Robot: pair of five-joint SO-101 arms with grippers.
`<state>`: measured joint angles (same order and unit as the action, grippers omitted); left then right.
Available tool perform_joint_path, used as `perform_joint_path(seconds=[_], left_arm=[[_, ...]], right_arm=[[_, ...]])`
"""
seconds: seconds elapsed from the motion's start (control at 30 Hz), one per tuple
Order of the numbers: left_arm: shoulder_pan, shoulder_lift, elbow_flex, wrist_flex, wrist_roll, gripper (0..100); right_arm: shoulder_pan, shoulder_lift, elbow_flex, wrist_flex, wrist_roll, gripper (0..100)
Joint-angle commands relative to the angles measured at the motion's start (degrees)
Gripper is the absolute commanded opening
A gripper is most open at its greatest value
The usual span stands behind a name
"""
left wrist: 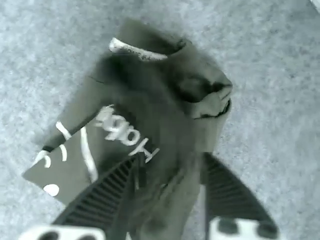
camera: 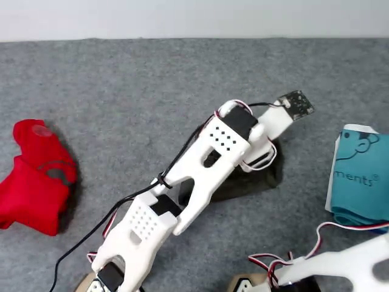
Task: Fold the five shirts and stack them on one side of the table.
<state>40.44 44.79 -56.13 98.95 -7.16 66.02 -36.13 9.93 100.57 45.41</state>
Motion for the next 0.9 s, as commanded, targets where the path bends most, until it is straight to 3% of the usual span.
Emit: perform_joint_path(seconds=[0.0, 0.13, 0.33, 0.4, 0.7, 0.87], left_arm=[[-1.8, -6.9, -2.0, 1.8, -1.2, 22], [-4.9, -12.7, -1.8, 1.8, -1.4, 20], [-12.0, -14.4, 6.1, 1.8, -4.8, 1], [-13.1, -14.4, 11.8, 1.6, -6.8, 2], [-12.4, -14.2, 29.3, -3.3, -7.1, 1], [-6.2, -14.7, 37.8, -4.3, -7.0, 1]], right_arm=[[0.5, -1.4, -2.2, 0.8, 0.5, 0.9], [0.5, -1.4, -2.2, 0.7, 0.5, 0.9], [0.3, -1.4, -2.2, 0.6, 0.5, 0.9], [0.2, -1.4, -2.2, 0.6, 0.5, 0.9], [0.2, -1.4, -2.2, 0.6, 0.5, 0.9], [0.2, -1.4, -2.2, 0.6, 0.5, 0.9]])
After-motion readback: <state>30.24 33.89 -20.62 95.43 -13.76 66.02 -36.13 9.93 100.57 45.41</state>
